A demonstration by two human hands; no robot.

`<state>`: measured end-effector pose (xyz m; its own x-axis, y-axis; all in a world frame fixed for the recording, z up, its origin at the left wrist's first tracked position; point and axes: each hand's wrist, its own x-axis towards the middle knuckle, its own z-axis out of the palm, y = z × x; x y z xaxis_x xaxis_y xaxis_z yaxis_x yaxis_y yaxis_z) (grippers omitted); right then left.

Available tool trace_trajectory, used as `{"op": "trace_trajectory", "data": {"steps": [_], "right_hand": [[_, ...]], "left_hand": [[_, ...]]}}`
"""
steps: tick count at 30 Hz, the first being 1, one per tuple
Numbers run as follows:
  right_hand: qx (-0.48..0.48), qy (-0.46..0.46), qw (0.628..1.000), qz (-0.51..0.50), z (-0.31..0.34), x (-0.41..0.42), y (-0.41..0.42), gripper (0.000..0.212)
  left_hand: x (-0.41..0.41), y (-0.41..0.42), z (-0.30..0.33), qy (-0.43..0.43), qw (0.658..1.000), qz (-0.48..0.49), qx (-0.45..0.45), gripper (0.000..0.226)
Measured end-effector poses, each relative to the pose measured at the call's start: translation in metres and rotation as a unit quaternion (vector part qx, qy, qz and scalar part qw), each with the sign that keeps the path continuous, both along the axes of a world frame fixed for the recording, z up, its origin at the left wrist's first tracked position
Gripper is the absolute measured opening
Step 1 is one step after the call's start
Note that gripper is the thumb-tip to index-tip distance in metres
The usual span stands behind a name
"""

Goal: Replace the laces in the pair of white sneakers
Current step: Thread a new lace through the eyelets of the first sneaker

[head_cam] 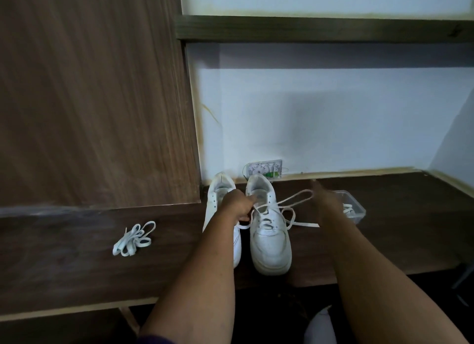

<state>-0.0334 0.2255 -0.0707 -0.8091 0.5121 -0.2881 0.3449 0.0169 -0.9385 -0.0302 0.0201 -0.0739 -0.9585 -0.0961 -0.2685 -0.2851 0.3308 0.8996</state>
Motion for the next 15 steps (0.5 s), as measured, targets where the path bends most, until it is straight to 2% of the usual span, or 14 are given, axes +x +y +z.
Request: {"op": "trace_trajectory", "data": {"steps": [1,2,3,5,7,8,9,10,11,12,13,14,15], "right_hand": [[0.208,-0.017,0.978,0.029,-0.003,-0.002,-0.001,0.065],[0.329,0.006,0.941,0.079,-0.004,-0.005,-0.005,0.067],[0.389,0.044,0.908,0.150,0.002,-0.004,-0.015,0.058],[0.443,0.087,0.840,0.301,0.010,-0.004,-0.035,0.038],[0.513,0.053,0.761,0.394,0.003,-0.007,-0.052,0.032],[0.527,0.033,0.745,0.409,0.001,-0.009,-0.056,0.031],[0.512,0.031,0.755,0.409,0.000,-0.009,-0.058,0.027],[0.451,0.057,0.799,0.394,0.003,-0.006,-0.058,0.021],[0.321,0.094,0.876,0.349,0.014,0.001,-0.056,0.019],[0.142,0.132,0.946,0.261,0.024,0.003,-0.050,0.021],[-0.022,0.155,0.977,0.142,0.033,0.001,-0.039,0.023],[-0.136,0.171,0.975,0.031,0.041,0.000,-0.025,0.025],[-0.160,0.182,0.969,-0.049,0.045,-0.001,-0.009,0.026]], "left_hand": [[0.000,-0.001,0.001,-0.005,1.000,-0.001,0.004,0.036],[-0.001,-0.001,0.001,-0.009,1.000,-0.002,0.009,0.035],[-0.001,-0.001,0.001,-0.013,1.000,-0.003,0.011,0.034],[-0.002,0.001,0.002,-0.014,1.000,-0.003,0.008,0.033],[-0.002,0.003,0.002,-0.005,1.000,0.006,0.004,0.033],[-0.002,0.004,0.002,-0.001,1.000,0.012,0.004,0.033],[-0.003,0.004,0.001,0.000,1.000,0.015,0.004,0.033],[-0.003,0.004,0.000,-0.001,1.000,0.013,-0.003,0.033],[-0.004,0.003,-0.001,-0.004,1.000,0.011,-0.013,0.033],[-0.003,0.002,-0.002,-0.009,1.000,0.008,-0.014,0.033],[-0.002,0.002,-0.003,-0.015,1.000,0.006,-0.005,0.034],[-0.001,0.001,-0.003,-0.018,1.000,0.005,0.006,0.035],[-0.002,0.000,-0.004,-0.015,1.000,0.002,0.014,0.038]]}}
